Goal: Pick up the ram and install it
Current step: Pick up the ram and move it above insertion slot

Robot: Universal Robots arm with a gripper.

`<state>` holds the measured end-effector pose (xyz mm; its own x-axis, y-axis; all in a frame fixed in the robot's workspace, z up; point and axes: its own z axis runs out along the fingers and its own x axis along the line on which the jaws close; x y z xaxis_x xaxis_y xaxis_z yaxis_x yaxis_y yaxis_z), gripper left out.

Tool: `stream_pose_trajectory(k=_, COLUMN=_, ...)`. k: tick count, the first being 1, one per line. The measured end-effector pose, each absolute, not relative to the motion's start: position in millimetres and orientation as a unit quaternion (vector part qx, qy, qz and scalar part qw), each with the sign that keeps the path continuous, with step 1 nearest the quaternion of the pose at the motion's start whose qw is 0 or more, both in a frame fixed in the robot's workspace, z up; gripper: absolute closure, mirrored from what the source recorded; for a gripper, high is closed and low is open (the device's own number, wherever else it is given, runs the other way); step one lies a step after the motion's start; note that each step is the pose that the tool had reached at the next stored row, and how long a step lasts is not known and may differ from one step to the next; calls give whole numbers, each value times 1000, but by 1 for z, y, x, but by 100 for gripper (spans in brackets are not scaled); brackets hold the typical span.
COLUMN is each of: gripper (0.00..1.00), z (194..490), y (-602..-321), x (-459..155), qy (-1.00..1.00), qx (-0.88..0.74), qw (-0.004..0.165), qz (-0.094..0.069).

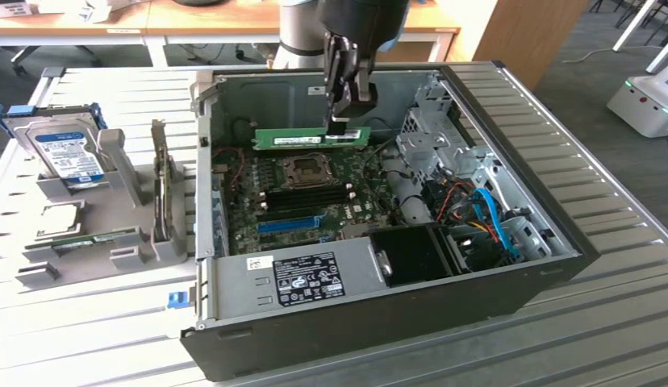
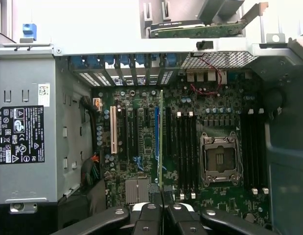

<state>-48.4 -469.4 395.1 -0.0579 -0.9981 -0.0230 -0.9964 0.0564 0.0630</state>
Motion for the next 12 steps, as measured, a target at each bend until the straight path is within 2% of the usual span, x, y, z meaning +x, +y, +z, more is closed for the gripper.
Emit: stream_pose_trajectory(k=12, gripper=88, z=395, y=-468, x=-47, qy=-727, qx=686, qw=13, qz=-31)
